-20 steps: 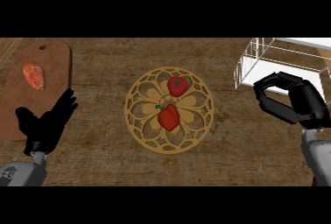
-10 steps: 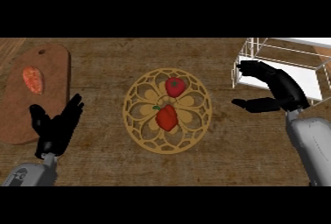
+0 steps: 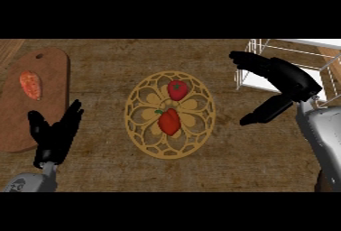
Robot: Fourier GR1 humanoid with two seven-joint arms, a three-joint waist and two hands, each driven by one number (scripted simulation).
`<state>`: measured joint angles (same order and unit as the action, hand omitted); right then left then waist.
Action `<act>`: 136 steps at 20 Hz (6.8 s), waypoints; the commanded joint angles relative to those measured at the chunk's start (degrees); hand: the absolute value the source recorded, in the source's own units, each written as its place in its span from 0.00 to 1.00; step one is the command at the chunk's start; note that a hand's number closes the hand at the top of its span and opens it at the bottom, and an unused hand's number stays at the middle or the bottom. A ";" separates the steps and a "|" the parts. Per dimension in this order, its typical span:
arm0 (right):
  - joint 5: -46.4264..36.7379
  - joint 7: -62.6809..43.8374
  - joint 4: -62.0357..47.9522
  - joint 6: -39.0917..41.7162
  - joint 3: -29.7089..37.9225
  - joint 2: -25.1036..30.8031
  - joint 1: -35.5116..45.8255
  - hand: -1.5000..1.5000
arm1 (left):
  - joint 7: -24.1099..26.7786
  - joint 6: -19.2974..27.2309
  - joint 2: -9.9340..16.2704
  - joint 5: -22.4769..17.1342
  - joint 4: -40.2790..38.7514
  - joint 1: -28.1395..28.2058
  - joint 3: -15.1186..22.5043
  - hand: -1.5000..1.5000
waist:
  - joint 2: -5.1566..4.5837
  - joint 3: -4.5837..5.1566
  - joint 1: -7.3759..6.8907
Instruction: Pick the bell pepper from the placemat and place it in the tiered shelf
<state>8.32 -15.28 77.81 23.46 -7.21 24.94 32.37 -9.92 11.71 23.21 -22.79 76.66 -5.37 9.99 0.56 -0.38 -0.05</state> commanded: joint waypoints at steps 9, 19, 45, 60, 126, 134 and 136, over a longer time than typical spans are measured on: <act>-10.96 -30.05 6.69 -12.01 -11.32 -11.74 10.80 0.00 | -2.08 -1.15 -1.82 0.86 -1.40 1.80 0.19 0.50 | -0.39 0.43 -0.16; -16.99 -39.41 0.10 -9.45 -17.06 -18.66 15.70 0.00 | -1.81 -2.23 -2.35 2.72 -1.32 2.95 -0.31 0.50 | -0.53 0.41 -0.52; -34.25 -38.41 -5.97 -10.39 -20.81 -23.93 9.01 0.00 | -0.27 -4.73 -6.48 6.54 -1.50 4.93 -3.24 0.50 | -0.58 0.40 -0.25; -36.18 -28.28 -18.52 -22.69 -22.51 -24.93 11.12 0.00 | -1.78 -7.78 -6.70 7.15 -3.20 2.92 -6.29 0.50 | -0.77 0.40 -0.76; -26.68 -32.45 0.55 -6.95 15.24 20.09 29.69 1.00 | -6.03 -9.20 -8.40 9.64 0.68 2.68 -10.96 0.50 | -0.78 0.43 -0.80; -31.00 -20.64 -12.15 -5.30 12.96 21.34 31.16 1.00 | -6.48 -10.16 -8.06 10.67 3.38 5.65 -10.31 0.50 | -0.83 0.41 -1.38; -33.01 -18.60 -12.59 -9.83 12.16 18.08 29.70 1.00 | -6.49 -10.57 -9.24 10.55 0.02 2.42 -10.07 0.50 | -0.91 0.41 -0.94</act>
<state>-21.62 -38.57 68.83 17.39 6.33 45.52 63.07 -15.62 2.45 14.78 -12.01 80.00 -3.76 -0.71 0.03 -0.34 -1.07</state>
